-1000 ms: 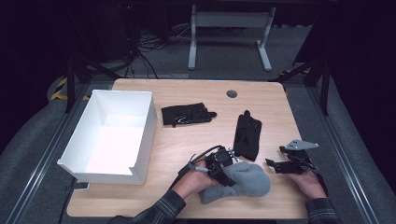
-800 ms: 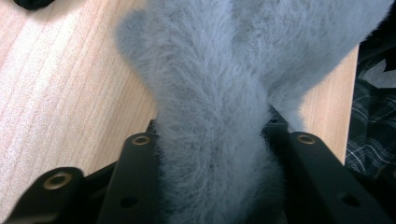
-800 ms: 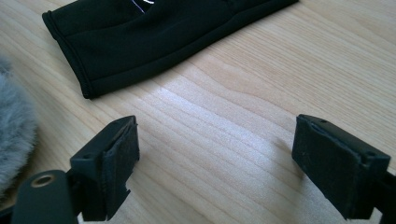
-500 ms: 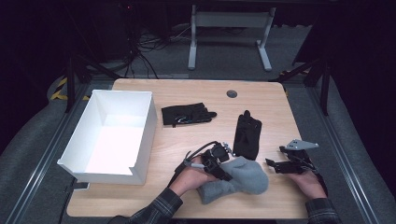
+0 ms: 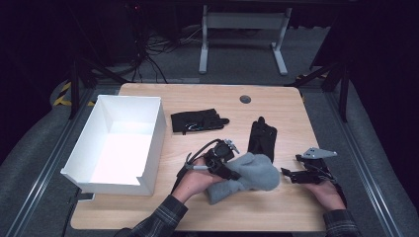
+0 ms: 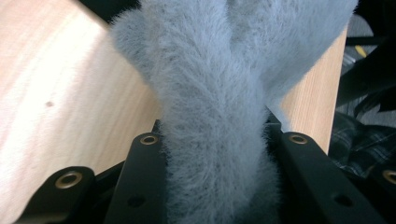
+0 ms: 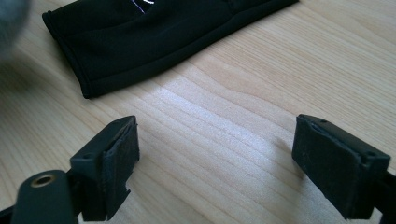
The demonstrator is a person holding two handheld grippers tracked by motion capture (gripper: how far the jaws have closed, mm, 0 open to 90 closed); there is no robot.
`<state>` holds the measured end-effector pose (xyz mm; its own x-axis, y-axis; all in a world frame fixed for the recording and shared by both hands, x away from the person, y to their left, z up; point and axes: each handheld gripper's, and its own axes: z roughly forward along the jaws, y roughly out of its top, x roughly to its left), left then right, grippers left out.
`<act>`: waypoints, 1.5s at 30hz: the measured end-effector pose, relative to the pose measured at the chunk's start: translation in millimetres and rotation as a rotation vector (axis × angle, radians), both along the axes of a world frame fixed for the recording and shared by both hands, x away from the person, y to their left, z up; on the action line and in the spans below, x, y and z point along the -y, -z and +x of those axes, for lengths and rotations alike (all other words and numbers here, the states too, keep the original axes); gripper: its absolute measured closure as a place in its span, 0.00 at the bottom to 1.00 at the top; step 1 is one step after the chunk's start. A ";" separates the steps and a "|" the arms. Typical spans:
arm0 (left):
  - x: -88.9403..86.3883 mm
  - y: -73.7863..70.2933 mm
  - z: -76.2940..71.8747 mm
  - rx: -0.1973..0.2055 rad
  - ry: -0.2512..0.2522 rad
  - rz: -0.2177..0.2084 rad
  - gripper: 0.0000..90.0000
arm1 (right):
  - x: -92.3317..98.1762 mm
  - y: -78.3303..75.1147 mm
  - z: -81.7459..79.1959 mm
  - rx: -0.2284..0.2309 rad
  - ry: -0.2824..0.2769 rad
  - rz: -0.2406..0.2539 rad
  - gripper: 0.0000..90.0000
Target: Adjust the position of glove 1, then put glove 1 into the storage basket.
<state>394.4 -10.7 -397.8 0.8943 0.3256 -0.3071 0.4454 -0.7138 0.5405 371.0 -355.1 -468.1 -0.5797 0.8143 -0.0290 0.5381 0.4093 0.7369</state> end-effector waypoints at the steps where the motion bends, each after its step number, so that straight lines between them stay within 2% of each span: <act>1: -1.9 -2.2 0.7 0.005 -0.002 0.000 0.75 | 0.0 0.0 0.0 0.000 0.000 0.000 0.17; 5: -9.3 -13.3 3.4 0.017 -0.040 -0.012 0.75 | 0.0 0.0 0.0 0.000 0.000 0.000 0.17; 14: -27.5 -49.2 9.9 0.048 -0.108 -0.037 0.75 | 0.0 0.0 0.0 0.000 -0.001 0.000 0.17; 19: -37.4 -70.8 12.5 0.078 -0.145 -0.028 0.75 | 0.0 0.0 0.0 0.000 -0.001 0.000 0.17; 20: -37.4 -70.8 12.5 0.078 -0.145 -0.028 0.75 | 0.0 0.0 0.0 0.000 -0.001 0.000 0.17; 27: -58.8 -99.9 14.7 0.110 -0.209 -0.043 0.75 | 0.0 0.0 0.0 0.000 -0.002 0.000 0.17; 31: -74.4 -115.7 16.4 0.137 -0.243 -0.036 0.75 | 0.0 0.0 0.0 0.000 -0.001 0.000 0.17; 37: -99.0 -129.8 21.0 0.155 -0.298 -0.035 0.75 | 0.0 0.0 0.0 0.000 -0.002 0.000 0.17; 43: -128.9 -136.5 26.8 0.152 -0.359 -0.055 0.75 | -0.1 0.0 0.1 0.000 -0.002 0.000 0.17; 45: -133.5 -137.3 27.4 0.155 -0.368 -0.057 0.75 | -0.2 0.0 0.2 0.000 -0.003 0.000 0.17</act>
<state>421.8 122.7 -260.5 0.7581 0.6191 -0.2049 0.5762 -0.4887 0.6551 371.2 -355.0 -468.1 -0.5820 0.8126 -0.0295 0.5365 0.4110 0.7370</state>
